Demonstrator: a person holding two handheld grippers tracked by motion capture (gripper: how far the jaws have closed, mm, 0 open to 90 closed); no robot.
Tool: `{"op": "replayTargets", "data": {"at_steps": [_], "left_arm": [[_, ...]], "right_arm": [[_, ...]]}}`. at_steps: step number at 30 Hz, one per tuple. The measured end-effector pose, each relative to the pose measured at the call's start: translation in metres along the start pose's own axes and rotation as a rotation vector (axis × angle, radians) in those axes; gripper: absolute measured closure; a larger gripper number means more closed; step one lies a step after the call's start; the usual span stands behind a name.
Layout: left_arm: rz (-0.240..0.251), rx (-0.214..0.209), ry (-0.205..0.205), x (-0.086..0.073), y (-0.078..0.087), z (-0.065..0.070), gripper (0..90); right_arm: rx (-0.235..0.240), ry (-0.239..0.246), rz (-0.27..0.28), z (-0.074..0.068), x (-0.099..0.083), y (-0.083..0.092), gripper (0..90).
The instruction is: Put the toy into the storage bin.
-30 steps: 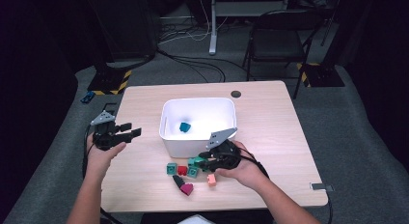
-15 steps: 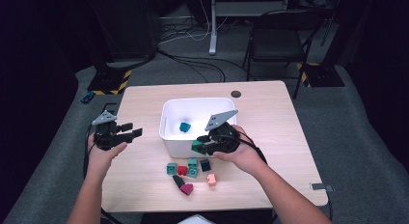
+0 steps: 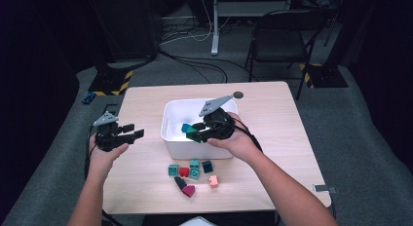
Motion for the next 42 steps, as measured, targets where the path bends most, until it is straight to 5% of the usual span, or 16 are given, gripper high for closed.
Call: {"op": "replayTargets", "data": {"at_steps": [22,42], "left_arm": [[0.009,0.004,0.014,0.001,0.002,-0.001,41.6],[0.02,0.029,0.003,0.002,0.001,-0.003,36.6]], "right_arm": [[-0.064,-0.022,-0.018,0.037,0.04,-0.027,65.9],[-0.119,-0.036,-0.075,0.067,0.039,-0.068,65.9]]}}
Point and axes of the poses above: each handheld gripper's, and its own axes: y roughly backward along the jaws, x roughly out of its top, z roughly to its right, the point moved 3 cm from there along -y, roughly forward along the jaws, and after that the axes turned 10 degrees about -z, right-handed, at the moved point
